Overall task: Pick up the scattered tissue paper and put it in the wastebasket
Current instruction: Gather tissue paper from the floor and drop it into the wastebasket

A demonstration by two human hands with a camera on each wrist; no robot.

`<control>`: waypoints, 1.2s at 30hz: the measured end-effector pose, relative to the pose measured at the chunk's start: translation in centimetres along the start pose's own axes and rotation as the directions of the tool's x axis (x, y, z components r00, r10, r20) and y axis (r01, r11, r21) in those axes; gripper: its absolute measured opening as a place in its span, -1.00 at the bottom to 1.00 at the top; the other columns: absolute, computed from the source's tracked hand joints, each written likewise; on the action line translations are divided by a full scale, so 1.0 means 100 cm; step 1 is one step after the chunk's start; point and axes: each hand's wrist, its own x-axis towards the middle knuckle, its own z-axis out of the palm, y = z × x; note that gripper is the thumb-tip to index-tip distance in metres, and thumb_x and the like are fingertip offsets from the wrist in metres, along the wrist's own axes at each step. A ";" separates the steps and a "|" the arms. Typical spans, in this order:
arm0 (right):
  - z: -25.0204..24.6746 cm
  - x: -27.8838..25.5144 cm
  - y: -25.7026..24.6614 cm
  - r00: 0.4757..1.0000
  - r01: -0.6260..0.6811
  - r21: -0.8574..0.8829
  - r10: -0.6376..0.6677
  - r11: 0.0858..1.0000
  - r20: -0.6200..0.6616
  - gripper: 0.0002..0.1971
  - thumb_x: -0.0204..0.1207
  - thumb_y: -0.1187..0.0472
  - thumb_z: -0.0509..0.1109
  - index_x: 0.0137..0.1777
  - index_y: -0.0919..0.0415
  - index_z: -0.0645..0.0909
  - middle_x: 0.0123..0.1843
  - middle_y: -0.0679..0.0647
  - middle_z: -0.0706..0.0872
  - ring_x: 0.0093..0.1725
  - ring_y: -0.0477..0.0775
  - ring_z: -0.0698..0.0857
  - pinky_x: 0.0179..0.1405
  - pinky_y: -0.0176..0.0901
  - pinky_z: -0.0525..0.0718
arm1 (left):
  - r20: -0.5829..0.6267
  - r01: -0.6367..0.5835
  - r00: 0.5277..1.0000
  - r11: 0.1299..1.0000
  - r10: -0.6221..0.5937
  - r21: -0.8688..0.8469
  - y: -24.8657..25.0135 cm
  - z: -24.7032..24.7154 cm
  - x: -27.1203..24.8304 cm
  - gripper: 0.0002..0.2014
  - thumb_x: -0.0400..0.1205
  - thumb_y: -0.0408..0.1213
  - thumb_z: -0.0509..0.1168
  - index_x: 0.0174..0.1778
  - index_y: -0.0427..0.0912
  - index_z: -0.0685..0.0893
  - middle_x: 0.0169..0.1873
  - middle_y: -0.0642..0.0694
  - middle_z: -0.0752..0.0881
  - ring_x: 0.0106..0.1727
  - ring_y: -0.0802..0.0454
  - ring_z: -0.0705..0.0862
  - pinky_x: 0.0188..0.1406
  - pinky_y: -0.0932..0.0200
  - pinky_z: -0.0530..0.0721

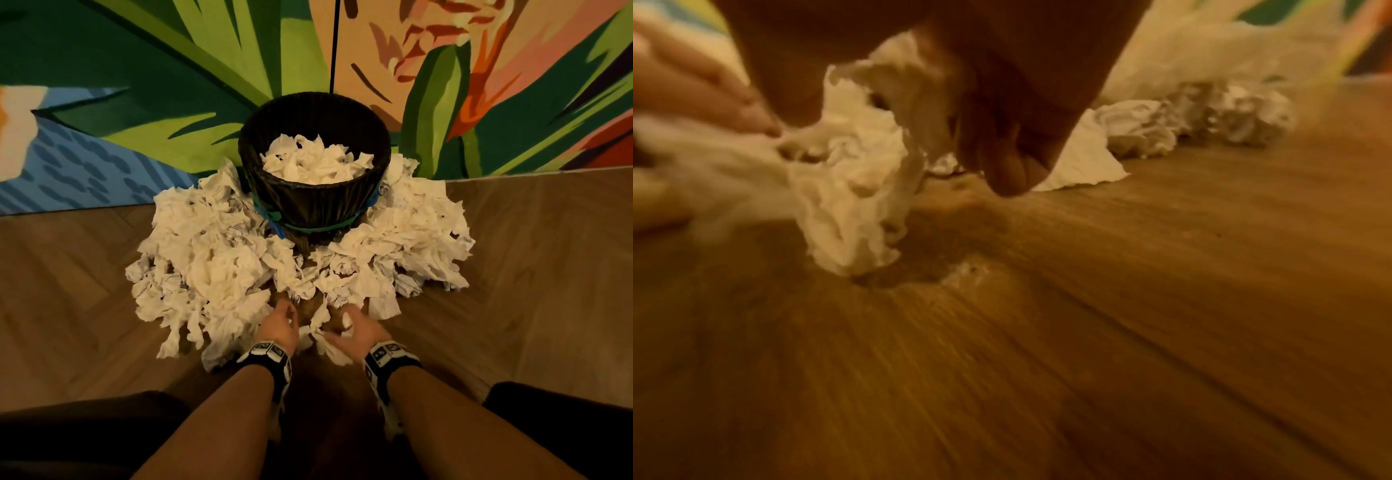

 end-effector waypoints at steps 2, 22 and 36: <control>0.007 0.002 -0.001 0.989 0.000 -0.229 0.034 0.974 0.146 -0.23 0.33 -0.30 0.48 0.51 -0.26 0.23 0.50 0.03 0.45 0.38 0.24 0.58 0.25 0.13 0.65 | 0.067 0.017 0.998 0.999 -0.019 0.032 -0.003 0.000 0.001 -0.88 0.73 -0.24 0.15 0.13 0.03 0.53 -0.12 -0.12 0.73 -0.16 -0.11 0.70 -0.21 0.11 0.59; 0.009 -0.017 -0.001 0.978 0.095 0.165 -0.122 0.982 0.166 -0.80 0.69 0.12 0.26 0.18 -0.09 0.68 0.29 0.07 0.65 0.30 0.14 0.61 0.37 -0.11 0.53 | 0.489 -0.052 0.867 0.960 -0.094 0.276 0.008 0.045 -0.012 -0.53 0.69 -0.05 0.12 0.55 0.16 0.26 0.39 -0.27 0.53 0.38 -0.28 0.57 0.35 -0.12 0.53; -0.036 0.000 0.000 0.956 -0.230 0.426 0.286 0.875 -0.072 -0.57 0.77 0.08 0.13 0.55 0.26 0.45 0.52 0.21 0.53 0.22 0.10 0.63 0.46 0.06 0.49 | 0.142 0.129 0.983 0.989 -0.118 -0.070 0.004 0.016 -0.006 -0.79 0.62 -0.43 0.29 -0.18 -0.02 0.50 -0.11 -0.10 0.71 -0.07 -0.04 0.74 -0.02 0.00 0.78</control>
